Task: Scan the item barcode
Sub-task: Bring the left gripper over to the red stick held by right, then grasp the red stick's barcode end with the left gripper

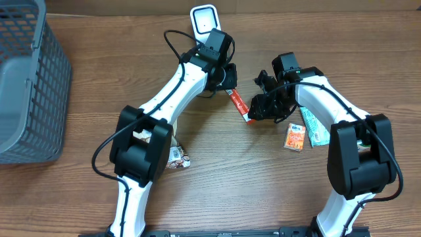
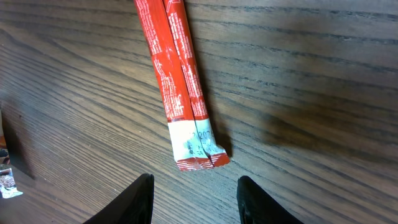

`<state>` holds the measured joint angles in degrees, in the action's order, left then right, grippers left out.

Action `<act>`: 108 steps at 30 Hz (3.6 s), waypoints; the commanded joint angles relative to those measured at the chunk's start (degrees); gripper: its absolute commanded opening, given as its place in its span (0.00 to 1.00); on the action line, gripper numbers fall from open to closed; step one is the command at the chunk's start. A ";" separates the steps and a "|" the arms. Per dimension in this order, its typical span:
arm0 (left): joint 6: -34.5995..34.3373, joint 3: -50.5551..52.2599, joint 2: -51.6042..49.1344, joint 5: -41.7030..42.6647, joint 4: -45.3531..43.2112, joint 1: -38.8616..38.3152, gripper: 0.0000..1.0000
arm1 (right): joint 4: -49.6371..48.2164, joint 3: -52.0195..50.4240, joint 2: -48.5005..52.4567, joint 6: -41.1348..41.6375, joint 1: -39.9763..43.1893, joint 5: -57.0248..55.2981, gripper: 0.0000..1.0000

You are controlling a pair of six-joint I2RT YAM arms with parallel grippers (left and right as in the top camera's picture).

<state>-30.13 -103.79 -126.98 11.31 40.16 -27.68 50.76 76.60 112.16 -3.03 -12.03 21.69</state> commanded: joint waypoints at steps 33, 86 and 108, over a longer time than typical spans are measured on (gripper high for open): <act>-0.79 -0.28 -5.88 2.23 -0.46 -1.49 0.45 | -10.05 -6.88 0.17 -3.48 -1.42 1.14 0.47; -2.93 -2.69 -11.54 -2.34 4.59 -3.26 0.36 | -11.96 -9.35 0.17 -3.26 -5.16 -0.20 0.50; -2.67 -16.68 -12.07 -8.96 22.36 -1.31 0.35 | -12.76 -10.64 0.17 -3.26 -5.18 0.98 0.51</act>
<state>-32.88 -118.17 -138.28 5.67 62.19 -29.08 37.69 68.01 111.48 -6.02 -16.91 22.83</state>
